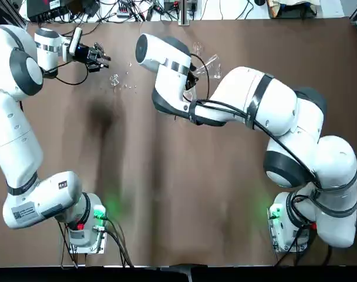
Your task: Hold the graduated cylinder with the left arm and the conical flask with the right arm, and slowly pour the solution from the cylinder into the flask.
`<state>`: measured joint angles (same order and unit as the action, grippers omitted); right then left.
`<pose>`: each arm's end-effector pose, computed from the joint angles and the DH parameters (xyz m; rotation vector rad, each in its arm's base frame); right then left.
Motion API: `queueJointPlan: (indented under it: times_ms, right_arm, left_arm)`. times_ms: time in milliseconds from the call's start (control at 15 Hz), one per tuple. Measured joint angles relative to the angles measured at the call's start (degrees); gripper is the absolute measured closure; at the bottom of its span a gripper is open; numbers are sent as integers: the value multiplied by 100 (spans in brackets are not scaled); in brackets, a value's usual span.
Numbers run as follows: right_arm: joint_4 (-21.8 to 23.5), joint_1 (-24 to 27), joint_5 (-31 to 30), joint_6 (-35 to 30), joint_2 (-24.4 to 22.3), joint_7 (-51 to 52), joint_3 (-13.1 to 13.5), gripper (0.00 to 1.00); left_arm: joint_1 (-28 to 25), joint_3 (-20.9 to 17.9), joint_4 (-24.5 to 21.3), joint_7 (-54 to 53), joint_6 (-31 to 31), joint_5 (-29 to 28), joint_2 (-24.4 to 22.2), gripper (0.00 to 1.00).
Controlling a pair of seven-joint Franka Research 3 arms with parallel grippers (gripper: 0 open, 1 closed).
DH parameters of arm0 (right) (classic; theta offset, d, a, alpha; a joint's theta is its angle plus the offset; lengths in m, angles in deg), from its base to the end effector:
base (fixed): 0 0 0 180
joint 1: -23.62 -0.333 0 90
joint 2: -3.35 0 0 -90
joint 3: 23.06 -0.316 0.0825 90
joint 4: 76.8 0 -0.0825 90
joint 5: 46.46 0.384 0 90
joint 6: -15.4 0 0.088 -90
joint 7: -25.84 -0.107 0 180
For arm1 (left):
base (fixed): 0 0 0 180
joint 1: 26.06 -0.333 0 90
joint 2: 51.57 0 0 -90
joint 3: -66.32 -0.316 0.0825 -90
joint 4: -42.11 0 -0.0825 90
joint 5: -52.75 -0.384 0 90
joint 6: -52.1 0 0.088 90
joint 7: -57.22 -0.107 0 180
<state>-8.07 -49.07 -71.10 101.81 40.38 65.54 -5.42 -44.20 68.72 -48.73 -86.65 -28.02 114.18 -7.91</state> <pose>0.3925 0.5769 0.4138 1.6080 1.8789 -0.2716 0.6237 0.0695 0.2087 1.1407 -1.5035 1.0362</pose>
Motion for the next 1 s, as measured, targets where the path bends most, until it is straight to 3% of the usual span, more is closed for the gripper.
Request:
queueJointPlan:
  times_ms: [800, 867, 1000]
  right_arm:
    - [-3, -111, -287, -49, 167, -1, 3, 61]
    - [-5, -111, -296, -49, 171, -1, 3, 61]
    - [-8, -112, -311, -49, 172, -1, 6, 61]
  left_arm:
    - [-111, -33, -1, -35, -65, -88, 144, 59]
    - [-111, -33, -1, -35, -70, -88, 146, 57]
    - [-111, -34, 1, -35, -82, -89, 146, 41]
